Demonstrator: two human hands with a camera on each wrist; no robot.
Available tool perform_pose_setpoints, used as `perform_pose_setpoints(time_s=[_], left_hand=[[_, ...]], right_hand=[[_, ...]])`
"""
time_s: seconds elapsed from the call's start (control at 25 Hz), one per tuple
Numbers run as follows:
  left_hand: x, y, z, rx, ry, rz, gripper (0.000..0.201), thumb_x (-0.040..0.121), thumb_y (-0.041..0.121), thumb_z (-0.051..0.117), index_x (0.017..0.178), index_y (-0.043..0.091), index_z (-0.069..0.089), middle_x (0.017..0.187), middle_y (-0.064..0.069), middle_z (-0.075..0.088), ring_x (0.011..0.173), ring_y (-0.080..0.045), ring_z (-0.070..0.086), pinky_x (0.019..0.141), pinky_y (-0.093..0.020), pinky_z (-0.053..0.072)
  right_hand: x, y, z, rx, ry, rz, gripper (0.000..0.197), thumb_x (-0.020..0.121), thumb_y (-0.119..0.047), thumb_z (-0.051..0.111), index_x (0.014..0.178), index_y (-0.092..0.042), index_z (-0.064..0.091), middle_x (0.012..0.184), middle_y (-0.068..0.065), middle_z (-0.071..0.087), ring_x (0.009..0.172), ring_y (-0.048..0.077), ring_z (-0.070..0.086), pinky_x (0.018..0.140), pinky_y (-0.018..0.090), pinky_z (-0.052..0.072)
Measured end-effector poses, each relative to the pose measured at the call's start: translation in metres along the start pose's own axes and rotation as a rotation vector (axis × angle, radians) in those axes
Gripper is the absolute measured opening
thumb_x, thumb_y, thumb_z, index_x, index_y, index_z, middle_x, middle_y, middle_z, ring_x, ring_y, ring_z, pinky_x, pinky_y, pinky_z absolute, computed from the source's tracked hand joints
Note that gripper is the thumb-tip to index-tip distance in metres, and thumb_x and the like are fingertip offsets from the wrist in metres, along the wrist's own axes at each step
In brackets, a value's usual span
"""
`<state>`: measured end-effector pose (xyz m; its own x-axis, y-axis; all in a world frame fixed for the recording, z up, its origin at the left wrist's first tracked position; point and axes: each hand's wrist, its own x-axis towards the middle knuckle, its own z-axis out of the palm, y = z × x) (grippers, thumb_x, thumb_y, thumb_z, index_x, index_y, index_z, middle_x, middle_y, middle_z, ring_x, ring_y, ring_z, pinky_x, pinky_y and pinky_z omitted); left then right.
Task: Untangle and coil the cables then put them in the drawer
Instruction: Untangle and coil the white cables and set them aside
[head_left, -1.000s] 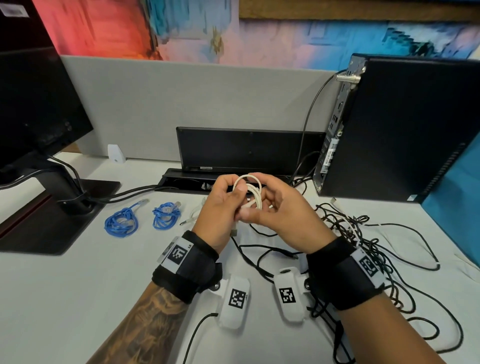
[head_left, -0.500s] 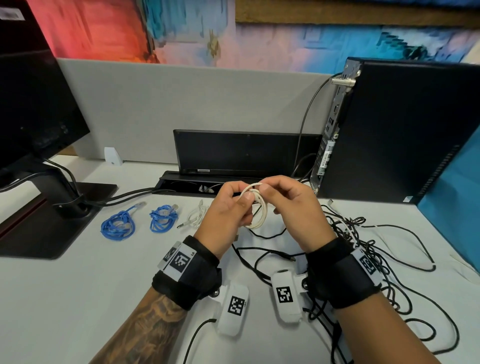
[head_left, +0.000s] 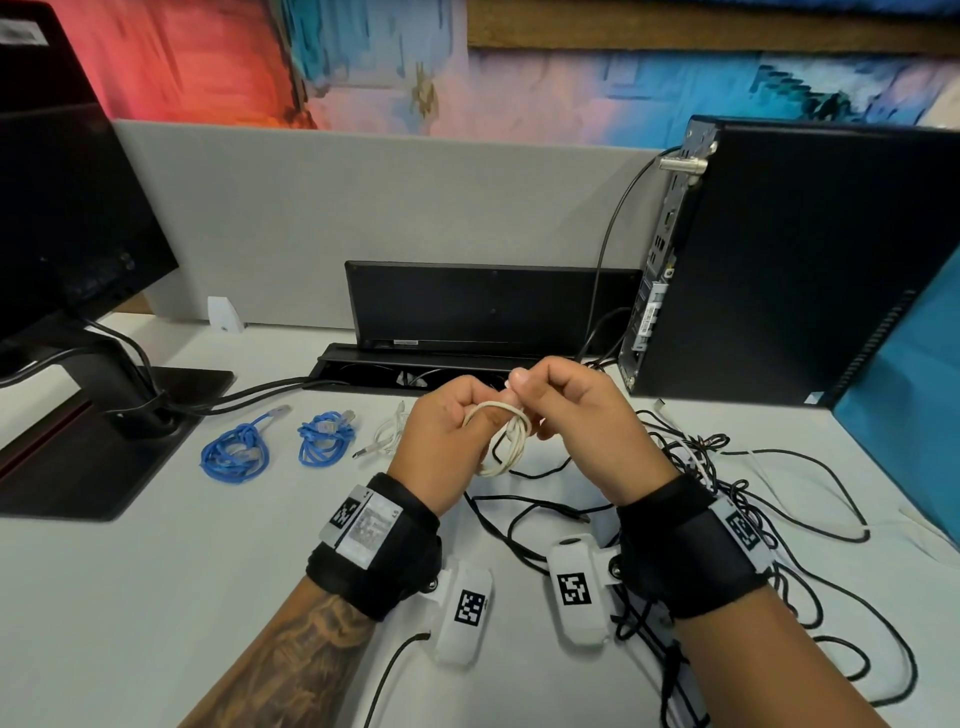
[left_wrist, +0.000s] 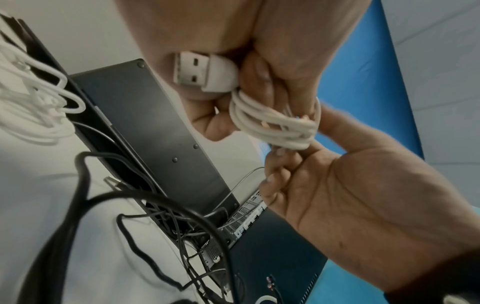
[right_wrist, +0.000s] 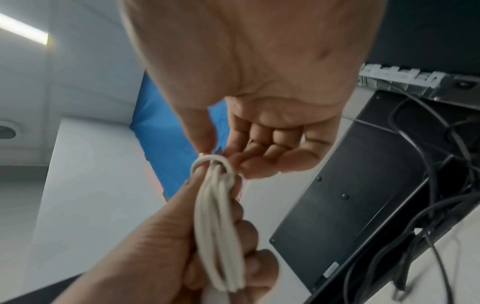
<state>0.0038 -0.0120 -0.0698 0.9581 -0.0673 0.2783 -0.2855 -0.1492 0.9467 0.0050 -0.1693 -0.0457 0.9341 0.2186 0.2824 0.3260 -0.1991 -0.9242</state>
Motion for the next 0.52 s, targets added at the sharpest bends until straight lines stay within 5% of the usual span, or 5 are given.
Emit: perform_pose_setpoints(time_s=[0.2,0.4,0.52], left_hand=[[-0.004,0.007,0.003,-0.174,-0.235,-0.038,0.016,0.098,0.016,0.057,0.110,0.007,0.064,0.070,-0.001,0.053,0.061,-0.013,0.045,0.057,-0.019,0.041],[-0.004,0.006,0.004,-0.143,-0.161,0.008,0.022,0.100,0.026,0.054,0.109,0.009,0.064,0.069,0.005,0.050,0.061,-0.008,0.045,0.060,-0.023,0.043],[-0.002,0.009,0.006,-0.199,-0.234,-0.018,0.026,0.103,0.023,0.048,0.116,0.004,0.060,0.068,0.006,0.045,0.057,-0.004,0.040,0.053,-0.013,0.037]], right_hand=[[0.004,-0.002,-0.011,0.081,0.315,0.000,0.029,0.104,-0.028,0.053,0.081,-0.013,0.060,0.063,0.004,0.046,0.059,0.016,0.041,0.058,0.026,0.039],[-0.001,-0.014,-0.009,0.031,0.136,-0.003,0.029,0.102,-0.030,0.058,0.085,-0.010,0.070,0.060,-0.005,0.049,0.056,0.009,0.043,0.055,0.023,0.038],[0.002,-0.022,-0.023,-0.130,0.313,-0.173,0.026,0.102,-0.026,0.058,0.085,-0.012,0.073,0.058,-0.013,0.053,0.055,0.003,0.046,0.058,0.020,0.041]])
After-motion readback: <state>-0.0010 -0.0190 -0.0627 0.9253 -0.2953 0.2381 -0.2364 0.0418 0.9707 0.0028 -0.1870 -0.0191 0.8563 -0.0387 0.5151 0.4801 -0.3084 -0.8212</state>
